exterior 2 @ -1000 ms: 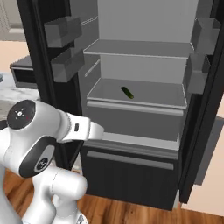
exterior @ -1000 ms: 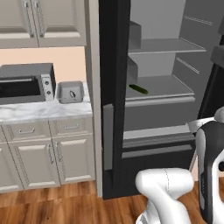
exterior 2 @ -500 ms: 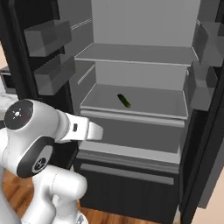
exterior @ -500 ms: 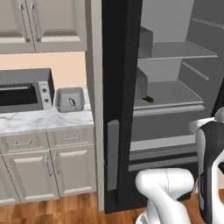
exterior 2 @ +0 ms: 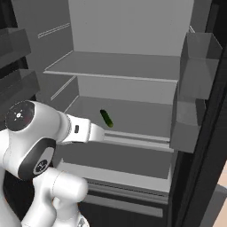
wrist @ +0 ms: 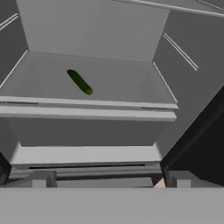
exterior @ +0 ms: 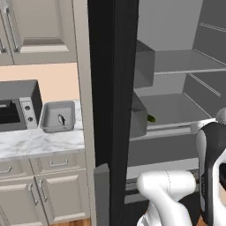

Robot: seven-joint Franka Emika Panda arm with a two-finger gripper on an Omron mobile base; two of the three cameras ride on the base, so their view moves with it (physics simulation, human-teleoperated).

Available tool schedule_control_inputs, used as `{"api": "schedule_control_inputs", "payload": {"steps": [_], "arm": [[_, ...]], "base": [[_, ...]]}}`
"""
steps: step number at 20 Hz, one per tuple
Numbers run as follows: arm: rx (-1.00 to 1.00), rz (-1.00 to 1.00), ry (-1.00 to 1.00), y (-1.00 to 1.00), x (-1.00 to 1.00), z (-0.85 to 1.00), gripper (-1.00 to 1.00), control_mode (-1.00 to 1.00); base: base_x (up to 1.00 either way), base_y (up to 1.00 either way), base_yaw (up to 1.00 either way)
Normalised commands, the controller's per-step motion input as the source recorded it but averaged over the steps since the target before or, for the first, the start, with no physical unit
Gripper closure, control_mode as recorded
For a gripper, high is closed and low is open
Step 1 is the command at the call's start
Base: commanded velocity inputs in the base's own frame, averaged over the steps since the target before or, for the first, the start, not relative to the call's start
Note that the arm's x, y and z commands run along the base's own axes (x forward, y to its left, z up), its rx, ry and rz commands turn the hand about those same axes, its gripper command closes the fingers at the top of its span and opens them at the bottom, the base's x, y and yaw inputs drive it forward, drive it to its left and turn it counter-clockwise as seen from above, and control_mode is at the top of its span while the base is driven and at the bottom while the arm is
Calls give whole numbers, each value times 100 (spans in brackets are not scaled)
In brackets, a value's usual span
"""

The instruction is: Place one cucumber and one fish in each tupperware on the nearby counter, to pack two identical lunches.

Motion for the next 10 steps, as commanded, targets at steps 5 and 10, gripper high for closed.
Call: {"api": "schedule_control_inputs", "payload": {"steps": [5,10], "arm": [[0,0,0,0,0,0,-100,100],[0,9,1,0,20,-20,-100,-100]], "base": [[70,-5,2],[0,0,0]]}}
